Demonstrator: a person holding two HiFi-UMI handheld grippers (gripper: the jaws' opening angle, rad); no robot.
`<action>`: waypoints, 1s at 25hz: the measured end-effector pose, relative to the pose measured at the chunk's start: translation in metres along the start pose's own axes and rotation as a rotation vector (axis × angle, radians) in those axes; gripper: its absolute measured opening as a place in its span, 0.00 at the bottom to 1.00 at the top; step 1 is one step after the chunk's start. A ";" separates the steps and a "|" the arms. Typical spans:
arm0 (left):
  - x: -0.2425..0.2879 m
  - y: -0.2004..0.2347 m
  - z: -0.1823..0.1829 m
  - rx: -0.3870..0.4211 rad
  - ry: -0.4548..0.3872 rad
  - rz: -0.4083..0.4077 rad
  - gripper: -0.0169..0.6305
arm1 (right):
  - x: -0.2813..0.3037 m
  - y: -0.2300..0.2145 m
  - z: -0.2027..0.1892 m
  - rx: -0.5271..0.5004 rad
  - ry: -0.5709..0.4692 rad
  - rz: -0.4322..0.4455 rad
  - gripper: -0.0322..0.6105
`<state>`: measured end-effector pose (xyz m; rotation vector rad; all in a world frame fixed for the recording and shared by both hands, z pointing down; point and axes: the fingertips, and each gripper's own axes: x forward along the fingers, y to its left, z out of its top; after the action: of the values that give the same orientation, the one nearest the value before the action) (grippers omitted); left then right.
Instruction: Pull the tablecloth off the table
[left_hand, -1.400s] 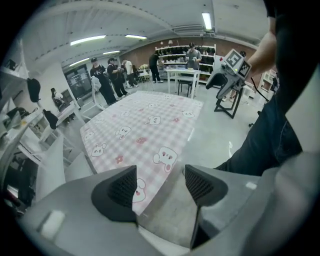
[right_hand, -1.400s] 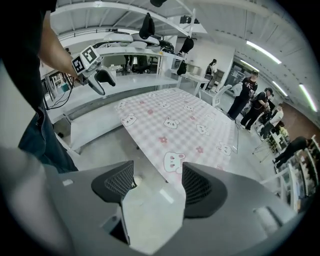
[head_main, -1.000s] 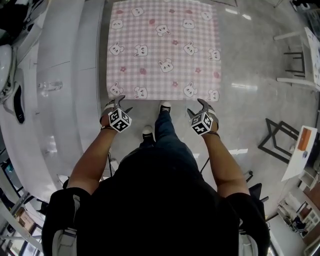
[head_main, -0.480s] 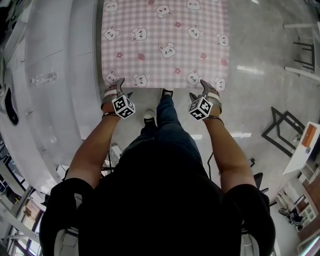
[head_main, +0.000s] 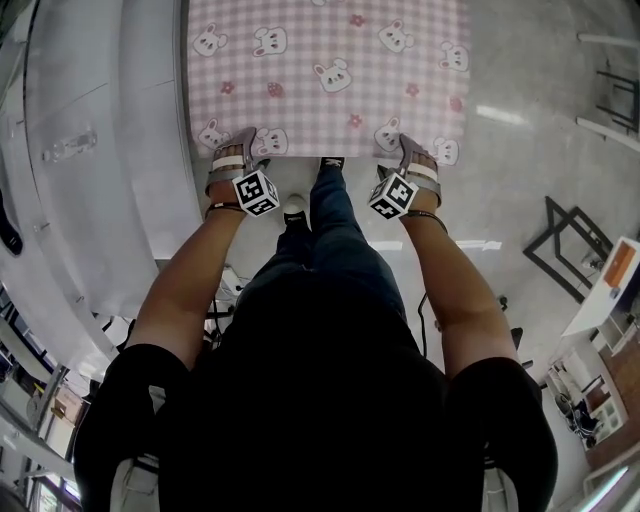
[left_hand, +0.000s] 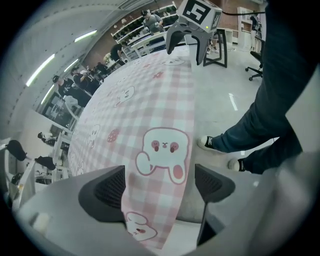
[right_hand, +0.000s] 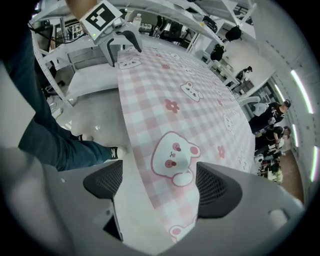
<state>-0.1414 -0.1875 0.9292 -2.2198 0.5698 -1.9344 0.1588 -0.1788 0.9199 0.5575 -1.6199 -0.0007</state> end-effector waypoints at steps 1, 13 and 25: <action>0.003 0.001 0.001 0.011 0.007 0.001 0.67 | 0.002 0.000 0.001 -0.008 0.003 0.001 0.79; 0.019 -0.004 0.013 0.087 0.003 0.021 0.68 | 0.025 -0.004 0.002 -0.086 0.023 -0.060 0.82; 0.008 -0.001 0.019 0.109 -0.043 -0.016 0.60 | 0.024 -0.003 0.009 -0.127 0.038 -0.059 0.72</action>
<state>-0.1221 -0.1921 0.9340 -2.1994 0.4316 -1.8731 0.1510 -0.1927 0.9399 0.5039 -1.5539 -0.1346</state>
